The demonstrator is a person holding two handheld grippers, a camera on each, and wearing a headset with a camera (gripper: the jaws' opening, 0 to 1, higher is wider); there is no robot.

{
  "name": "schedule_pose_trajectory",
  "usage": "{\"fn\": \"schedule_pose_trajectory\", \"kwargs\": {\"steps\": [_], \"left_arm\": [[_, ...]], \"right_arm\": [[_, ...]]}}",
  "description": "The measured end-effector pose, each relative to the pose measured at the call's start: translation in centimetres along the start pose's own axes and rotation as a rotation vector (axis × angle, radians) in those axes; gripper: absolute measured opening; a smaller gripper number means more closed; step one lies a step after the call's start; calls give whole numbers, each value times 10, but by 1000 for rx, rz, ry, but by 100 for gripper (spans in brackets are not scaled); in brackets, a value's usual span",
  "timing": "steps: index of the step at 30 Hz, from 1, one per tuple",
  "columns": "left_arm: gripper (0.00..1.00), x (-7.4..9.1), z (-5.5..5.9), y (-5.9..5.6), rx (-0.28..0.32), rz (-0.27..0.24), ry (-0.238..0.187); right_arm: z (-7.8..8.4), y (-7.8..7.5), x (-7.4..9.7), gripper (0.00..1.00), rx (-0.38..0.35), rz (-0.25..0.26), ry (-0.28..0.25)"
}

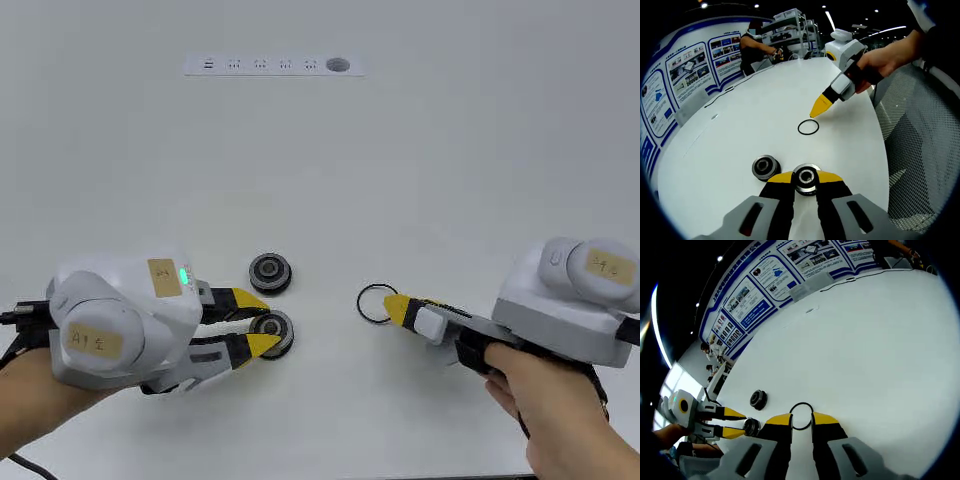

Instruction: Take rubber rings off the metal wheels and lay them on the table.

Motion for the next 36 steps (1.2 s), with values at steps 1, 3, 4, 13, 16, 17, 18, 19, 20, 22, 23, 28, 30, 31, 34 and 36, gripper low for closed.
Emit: {"fn": "schedule_pose_trajectory", "kwargs": {"steps": [1,3,4,13,16,17,18,19,20,22,23,28,30,31,34,36], "left_arm": [[17,0,0,0,-1,1,1],[17,0,0,0,-2,2,2],[17,0,0,0,-3,2,2],[16,-2,-1,-1,-3,6,5],[16,-2,0,-1,-2,7,8],[15,-2,-1,-1,-3,10,9],[15,-2,-1,-1,-5,12,9],[14,-2,-1,-2,-7,16,11],[14,-2,0,-2,-10,16,13],[14,-2,0,-1,-12,17,16],[14,-2,0,-1,-14,18,16],[14,-2,1,-1,-11,23,14],[14,-2,1,0,-17,28,13],[14,-2,1,0,-15,30,13],[14,-3,1,1,-10,35,14],[14,-3,1,1,-10,38,15]], "right_arm": [[0,0,0,17,13,0,0],[-1,0,0,19,28,2,-9],[-2,1,0,20,35,1,-21],[-5,11,1,20,34,-65,-52],[-6,12,1,20,32,-76,-63],[-7,13,1,20,25,-81,-63],[-7,13,1,20,21,-83,-63],[-7,14,1,20,19,-86,-62],[-6,15,1,20,18,-92,-60],[-5,18,0,20,16,-107,-55],[-4,19,-1,20,14,-114,-52],[1,31,-3,21,11,-214,-38],[5,39,-4,22,10,-280,-12],[6,42,-5,23,10,-299,-3],[12,53,-7,27,2,-362,21],[18,58,-9,32,-36,-403,55]]}}
Point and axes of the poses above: the centre of the closed fingertips' face, and the gripper's own axes: x roughly backward along the fingers, y roughly to its left, z roughly out of its underside, the point moved 9 cm from there along x, roughly backward along the fingers, and after that the axes turned 6 degrees about z, right-handed, at the moved point
